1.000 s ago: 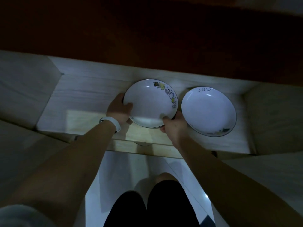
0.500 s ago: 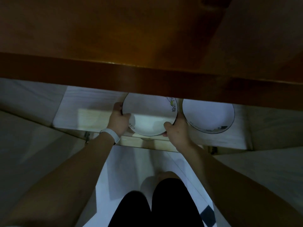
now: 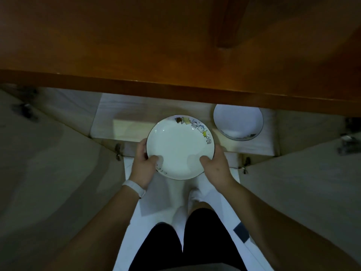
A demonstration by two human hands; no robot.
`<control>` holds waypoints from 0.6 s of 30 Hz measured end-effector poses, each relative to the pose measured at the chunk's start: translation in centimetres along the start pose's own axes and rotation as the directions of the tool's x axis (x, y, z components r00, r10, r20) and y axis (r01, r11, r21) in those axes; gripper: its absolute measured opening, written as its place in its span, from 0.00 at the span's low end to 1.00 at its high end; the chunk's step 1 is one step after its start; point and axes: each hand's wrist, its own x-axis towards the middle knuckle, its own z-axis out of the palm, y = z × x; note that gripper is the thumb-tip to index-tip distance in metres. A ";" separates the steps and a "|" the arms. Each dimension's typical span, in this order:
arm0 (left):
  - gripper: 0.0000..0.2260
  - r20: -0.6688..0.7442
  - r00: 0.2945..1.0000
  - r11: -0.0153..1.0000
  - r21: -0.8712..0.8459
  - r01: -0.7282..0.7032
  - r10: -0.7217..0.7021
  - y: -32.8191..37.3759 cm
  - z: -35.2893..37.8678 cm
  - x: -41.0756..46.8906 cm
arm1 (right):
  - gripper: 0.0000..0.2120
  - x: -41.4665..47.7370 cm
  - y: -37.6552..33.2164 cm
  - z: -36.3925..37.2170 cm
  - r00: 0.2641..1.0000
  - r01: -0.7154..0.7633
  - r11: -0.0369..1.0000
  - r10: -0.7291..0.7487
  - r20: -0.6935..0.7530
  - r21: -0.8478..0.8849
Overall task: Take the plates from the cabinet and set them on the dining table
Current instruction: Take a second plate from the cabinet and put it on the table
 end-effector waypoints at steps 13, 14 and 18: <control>0.31 0.115 0.989 0.988 -0.139 -0.074 0.090 6.9 -3.8 -18.7 | 0.31 -17.9 -8.1 -2.6 0.998 0.003 0.999 -0.001 0.057 -0.033; 0.31 0.133 0.986 0.987 -0.139 -0.083 0.102 7.8 -4.1 -19.7 | 0.31 -19.2 -8.9 -2.6 0.999 0.021 0.999 -0.020 0.043 -0.025; 0.33 0.227 0.965 0.983 -0.155 -0.098 0.132 11.4 -4.8 -22.7 | 0.31 -23.8 -11.0 -3.1 0.994 0.105 0.994 -0.104 -0.033 0.038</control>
